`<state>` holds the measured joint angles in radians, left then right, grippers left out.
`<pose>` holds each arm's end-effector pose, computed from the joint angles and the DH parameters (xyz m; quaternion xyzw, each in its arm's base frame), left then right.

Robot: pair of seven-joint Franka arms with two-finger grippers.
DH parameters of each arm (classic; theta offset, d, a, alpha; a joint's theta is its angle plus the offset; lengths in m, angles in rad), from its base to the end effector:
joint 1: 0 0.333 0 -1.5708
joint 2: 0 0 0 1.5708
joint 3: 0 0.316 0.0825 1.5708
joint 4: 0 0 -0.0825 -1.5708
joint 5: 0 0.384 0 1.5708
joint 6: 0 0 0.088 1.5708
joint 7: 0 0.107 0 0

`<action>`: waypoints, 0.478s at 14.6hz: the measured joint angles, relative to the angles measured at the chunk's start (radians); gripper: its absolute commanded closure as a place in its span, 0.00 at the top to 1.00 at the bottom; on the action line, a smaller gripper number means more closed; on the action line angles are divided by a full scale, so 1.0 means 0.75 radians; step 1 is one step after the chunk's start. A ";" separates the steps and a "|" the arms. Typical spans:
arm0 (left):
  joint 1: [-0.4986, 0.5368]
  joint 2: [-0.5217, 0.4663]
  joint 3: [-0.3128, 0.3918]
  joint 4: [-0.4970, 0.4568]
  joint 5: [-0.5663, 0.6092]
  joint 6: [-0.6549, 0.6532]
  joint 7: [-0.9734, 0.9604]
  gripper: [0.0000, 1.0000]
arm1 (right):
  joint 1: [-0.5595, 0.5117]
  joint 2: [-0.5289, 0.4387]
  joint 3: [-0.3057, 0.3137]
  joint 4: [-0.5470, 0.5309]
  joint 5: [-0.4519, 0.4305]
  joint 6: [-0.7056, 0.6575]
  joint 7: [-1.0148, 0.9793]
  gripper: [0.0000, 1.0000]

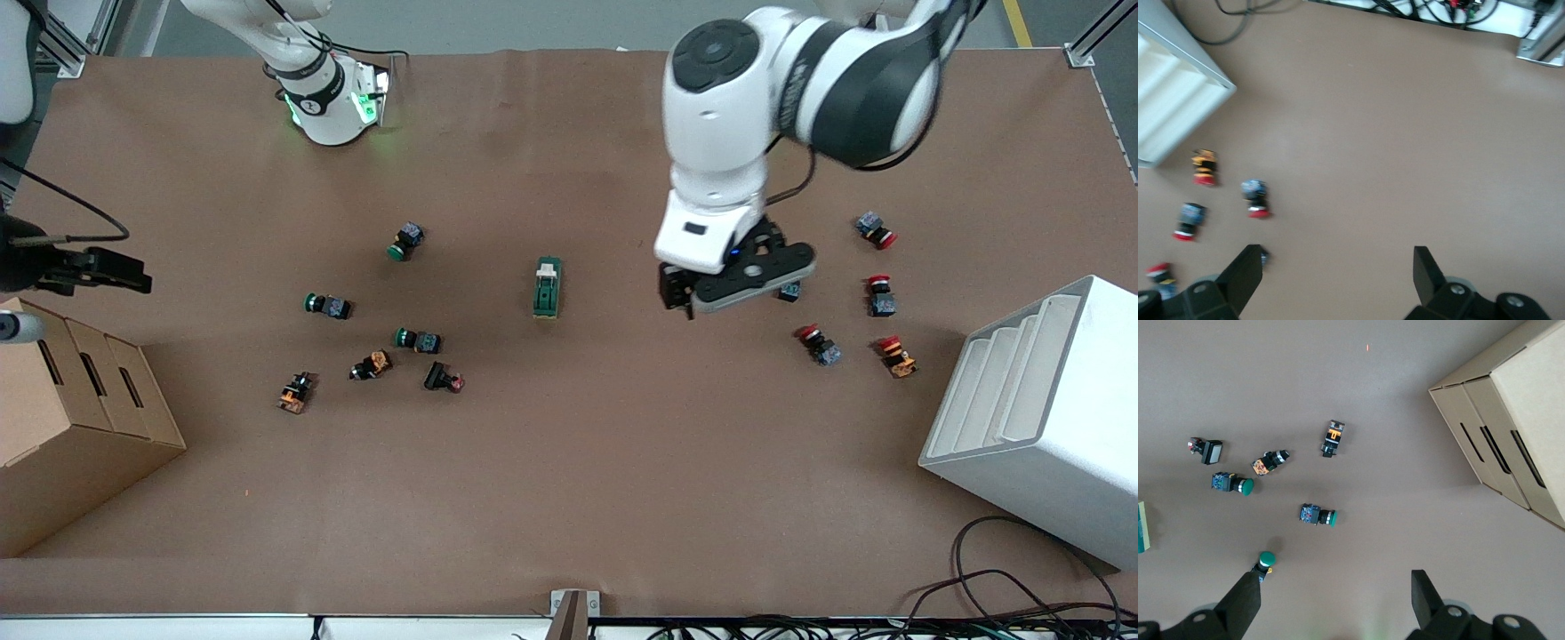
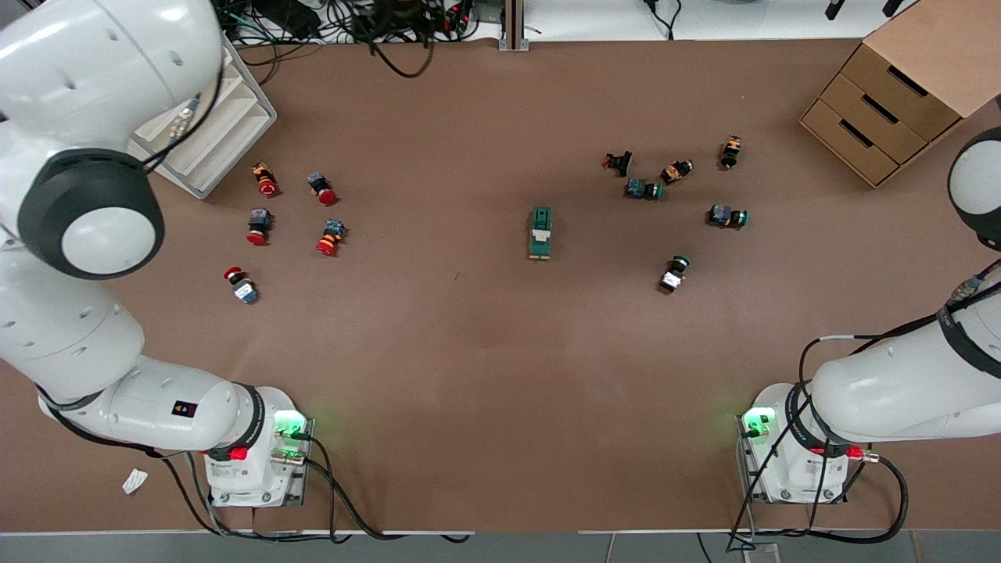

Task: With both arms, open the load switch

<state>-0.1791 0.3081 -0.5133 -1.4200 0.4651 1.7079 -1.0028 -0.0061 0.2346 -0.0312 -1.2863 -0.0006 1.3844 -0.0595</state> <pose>0.5522 -0.3436 0.5473 -0.9787 -0.1342 -0.1225 0.0960 0.6054 -0.0202 0.6048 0.9976 0.0112 -0.0683 0.0006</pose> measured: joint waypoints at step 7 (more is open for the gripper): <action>0.331 -0.171 0.000 0.000 -0.218 -0.069 0.425 1.00 | -0.005 -0.159 -0.006 -0.164 0.000 -0.002 0.000 1.00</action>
<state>0.0694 0.1801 -0.5130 -1.4203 0.3013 1.6563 -0.6838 -0.0099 0.1156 -0.0355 -1.4092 -0.0004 1.3827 -0.0592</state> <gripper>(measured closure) 0.000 0.000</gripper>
